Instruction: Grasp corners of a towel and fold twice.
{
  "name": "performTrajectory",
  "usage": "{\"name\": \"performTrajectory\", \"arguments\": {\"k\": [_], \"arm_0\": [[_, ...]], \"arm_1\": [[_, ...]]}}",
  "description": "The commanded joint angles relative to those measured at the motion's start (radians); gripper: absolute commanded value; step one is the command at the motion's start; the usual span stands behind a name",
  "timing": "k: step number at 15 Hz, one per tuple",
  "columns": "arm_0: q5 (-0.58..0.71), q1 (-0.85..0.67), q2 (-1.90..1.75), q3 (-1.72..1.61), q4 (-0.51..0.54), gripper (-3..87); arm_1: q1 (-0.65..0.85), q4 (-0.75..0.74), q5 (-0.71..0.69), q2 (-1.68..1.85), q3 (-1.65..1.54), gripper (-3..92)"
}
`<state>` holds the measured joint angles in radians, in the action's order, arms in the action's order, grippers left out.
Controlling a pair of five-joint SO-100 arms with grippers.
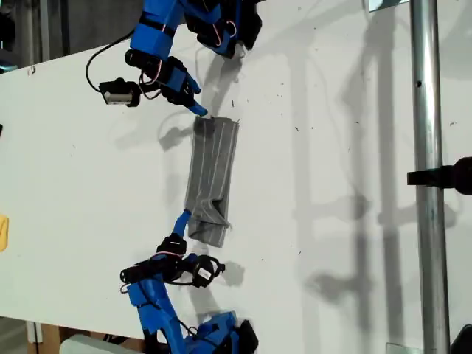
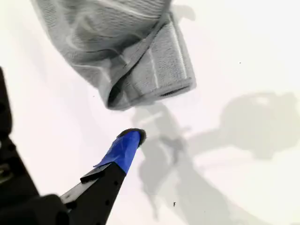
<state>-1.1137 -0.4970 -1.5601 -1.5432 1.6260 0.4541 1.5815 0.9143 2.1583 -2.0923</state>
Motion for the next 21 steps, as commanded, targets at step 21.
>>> {"name": "performTrajectory", "arguments": {"k": [21], "arm_0": [[-0.160, 0.311, 0.279, 0.278, -0.081, 52.3]], "arm_1": [[-0.046, -0.011, 0.146, 0.288, -0.123, 23.5]]}}
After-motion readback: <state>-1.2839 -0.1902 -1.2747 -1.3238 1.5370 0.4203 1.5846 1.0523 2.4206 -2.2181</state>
